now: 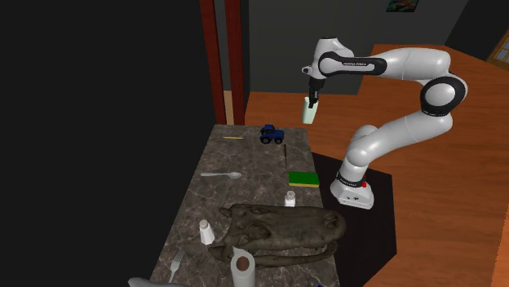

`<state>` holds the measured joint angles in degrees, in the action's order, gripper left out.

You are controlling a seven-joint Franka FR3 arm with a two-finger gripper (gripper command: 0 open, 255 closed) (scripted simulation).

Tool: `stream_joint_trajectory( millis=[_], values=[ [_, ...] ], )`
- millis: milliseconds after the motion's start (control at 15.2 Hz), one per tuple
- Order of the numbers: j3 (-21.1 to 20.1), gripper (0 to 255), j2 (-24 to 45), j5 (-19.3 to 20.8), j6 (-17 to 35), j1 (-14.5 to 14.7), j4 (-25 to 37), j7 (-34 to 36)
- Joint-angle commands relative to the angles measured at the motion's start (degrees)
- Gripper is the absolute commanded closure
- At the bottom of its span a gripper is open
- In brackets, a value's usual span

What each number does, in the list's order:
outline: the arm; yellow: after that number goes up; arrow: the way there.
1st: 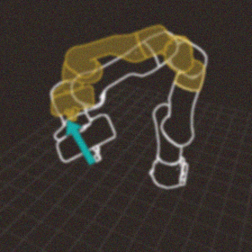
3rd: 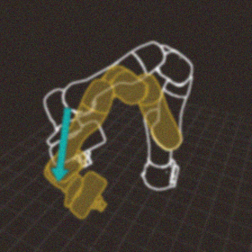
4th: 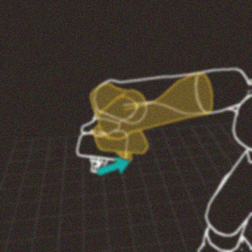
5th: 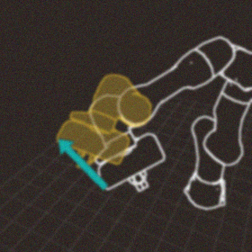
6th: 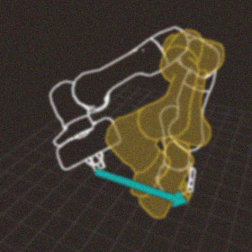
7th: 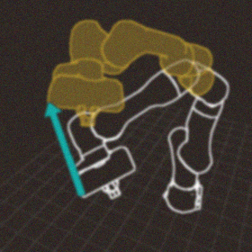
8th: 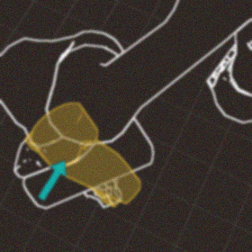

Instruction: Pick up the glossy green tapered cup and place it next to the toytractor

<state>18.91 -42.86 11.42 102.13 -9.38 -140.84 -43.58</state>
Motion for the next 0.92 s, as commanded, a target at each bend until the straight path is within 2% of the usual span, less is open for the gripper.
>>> stream_joint_trajectory(
  millis=[0, 726, 858],
  values=[
    [0.3, 255, 0.1, 0.3, 1.7, -0.1, -1.5, 0.0],
    [2.1, 255, 1.0, 1.7, 10.3, -0.7, -9.2, 0.1],
    [2.1, 255, 1.0, 1.7, 10.3, -0.7, -9.2, 0.1]
  ],
)
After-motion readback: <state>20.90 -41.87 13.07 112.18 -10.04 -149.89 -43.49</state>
